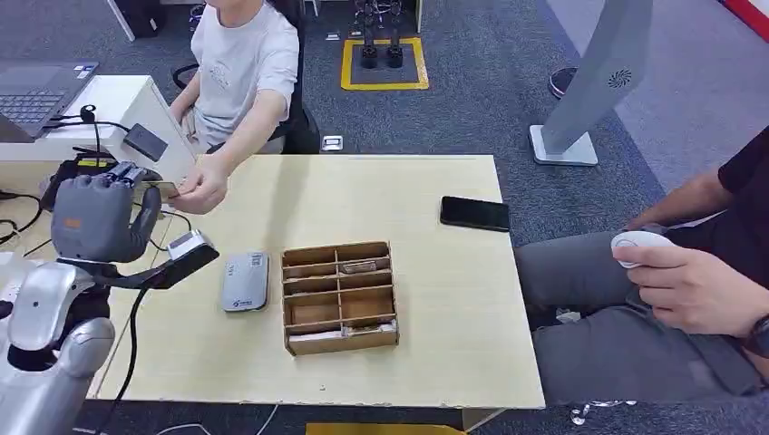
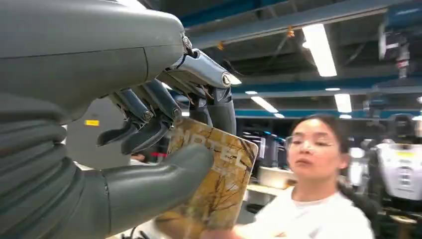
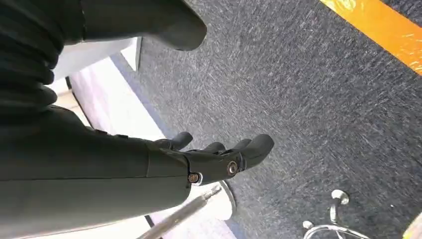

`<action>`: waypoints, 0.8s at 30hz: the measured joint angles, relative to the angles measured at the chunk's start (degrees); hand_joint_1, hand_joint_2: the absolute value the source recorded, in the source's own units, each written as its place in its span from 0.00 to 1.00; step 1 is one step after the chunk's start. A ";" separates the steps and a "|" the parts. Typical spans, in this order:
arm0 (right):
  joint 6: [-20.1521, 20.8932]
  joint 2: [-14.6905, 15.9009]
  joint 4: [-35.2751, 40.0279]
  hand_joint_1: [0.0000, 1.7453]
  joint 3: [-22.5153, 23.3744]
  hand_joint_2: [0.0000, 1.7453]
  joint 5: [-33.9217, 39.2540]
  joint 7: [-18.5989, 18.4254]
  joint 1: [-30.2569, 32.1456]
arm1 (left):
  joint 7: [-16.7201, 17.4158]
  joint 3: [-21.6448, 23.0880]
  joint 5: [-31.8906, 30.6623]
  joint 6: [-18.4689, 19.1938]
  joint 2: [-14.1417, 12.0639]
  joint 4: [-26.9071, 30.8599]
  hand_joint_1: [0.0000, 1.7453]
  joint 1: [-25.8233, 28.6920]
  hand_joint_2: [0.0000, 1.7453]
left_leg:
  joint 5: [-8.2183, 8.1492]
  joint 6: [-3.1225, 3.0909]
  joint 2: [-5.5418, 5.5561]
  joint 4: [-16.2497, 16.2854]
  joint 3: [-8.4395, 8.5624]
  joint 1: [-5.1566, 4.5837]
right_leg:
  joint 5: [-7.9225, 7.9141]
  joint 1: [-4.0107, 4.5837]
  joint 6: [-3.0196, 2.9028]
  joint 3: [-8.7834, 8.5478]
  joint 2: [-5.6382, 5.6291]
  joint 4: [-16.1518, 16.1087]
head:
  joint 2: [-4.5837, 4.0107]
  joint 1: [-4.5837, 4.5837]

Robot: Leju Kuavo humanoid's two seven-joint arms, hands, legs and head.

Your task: Pass the card to the sensor for recognition and then transmit it.

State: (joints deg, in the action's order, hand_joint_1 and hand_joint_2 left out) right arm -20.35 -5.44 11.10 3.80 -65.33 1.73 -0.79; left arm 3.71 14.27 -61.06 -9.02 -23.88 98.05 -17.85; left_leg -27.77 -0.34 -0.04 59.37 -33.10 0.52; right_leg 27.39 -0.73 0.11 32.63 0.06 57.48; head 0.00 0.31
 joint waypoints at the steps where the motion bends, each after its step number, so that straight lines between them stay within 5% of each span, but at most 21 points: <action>1: 0.07 0.00 0.00 0.00 0.00 1.00 -0.27 -0.18 -0.06 | 0.97 0.46 -0.80 -0.84 1.24 -3.05 1.00 -1.98 1.00 | 0.04 -0.04 0.12 0.00 -0.02 0.00 | 0.00 0.00 0.00 -0.04 0.14 0.00 | 0.00 -0.07; 9: 0.24 0.00 -0.02 0.00 -0.02 1.00 -0.59 0.08 0.32 | 1.69 1.57 -1.93 -2.41 5.60 -15.69 1.00 -8.27 1.00 | 0.10 0.04 -0.13 0.00 -0.02 0.02 | -0.15 0.02 -0.11 0.02 -0.12 0.01 | 0.02 -0.02; 24: 0.13 0.00 -0.07 0.00 0.00 1.00 -0.59 0.59 0.53 | 1.47 1.71 -1.93 -2.37 7.48 -18.88 1.00 -9.01 1.00 | 0.06 0.05 -0.19 -0.01 -0.13 0.02 | -0.14 0.02 -0.11 0.17 -0.21 0.01 | 0.00 -0.02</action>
State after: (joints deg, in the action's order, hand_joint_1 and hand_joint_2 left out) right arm -20.22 -5.44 11.04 3.80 -65.92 2.32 -0.26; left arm 5.18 15.98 -62.99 -11.39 -16.39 79.17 -26.85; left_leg -27.71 -0.29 -0.23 59.37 -33.24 0.54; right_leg 27.25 -0.71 0.00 32.80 -0.15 57.49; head 0.00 0.28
